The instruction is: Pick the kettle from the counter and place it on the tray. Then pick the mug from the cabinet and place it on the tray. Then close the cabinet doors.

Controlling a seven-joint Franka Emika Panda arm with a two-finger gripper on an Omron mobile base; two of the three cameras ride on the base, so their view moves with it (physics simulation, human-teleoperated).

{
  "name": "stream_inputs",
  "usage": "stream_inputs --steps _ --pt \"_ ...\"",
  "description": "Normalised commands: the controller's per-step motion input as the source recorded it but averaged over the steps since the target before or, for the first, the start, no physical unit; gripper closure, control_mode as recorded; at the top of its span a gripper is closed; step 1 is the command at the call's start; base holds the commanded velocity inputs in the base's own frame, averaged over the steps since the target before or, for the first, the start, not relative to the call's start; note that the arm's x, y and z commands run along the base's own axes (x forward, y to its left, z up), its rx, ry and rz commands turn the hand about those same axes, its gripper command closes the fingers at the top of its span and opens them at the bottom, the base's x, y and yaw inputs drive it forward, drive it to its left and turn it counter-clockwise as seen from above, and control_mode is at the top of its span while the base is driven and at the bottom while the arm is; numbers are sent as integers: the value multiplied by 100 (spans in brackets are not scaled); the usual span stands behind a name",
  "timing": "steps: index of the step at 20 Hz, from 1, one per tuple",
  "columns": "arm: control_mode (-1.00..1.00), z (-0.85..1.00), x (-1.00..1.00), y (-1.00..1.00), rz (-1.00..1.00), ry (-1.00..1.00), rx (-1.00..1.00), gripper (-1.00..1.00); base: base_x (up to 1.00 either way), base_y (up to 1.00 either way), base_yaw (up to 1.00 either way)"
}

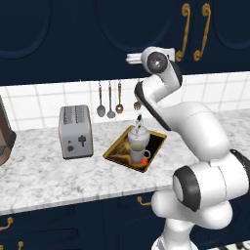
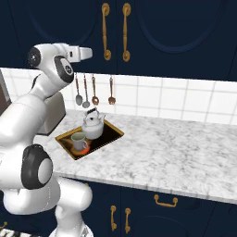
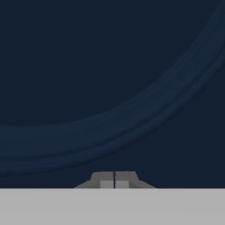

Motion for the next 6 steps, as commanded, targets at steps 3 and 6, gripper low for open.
stream_inputs --steps 3,6 --pt "-100 -6 74 0 9 8 0 100 0 0 0" --pt "-100 -8 79 0 13 14 0 100 0 0 0"
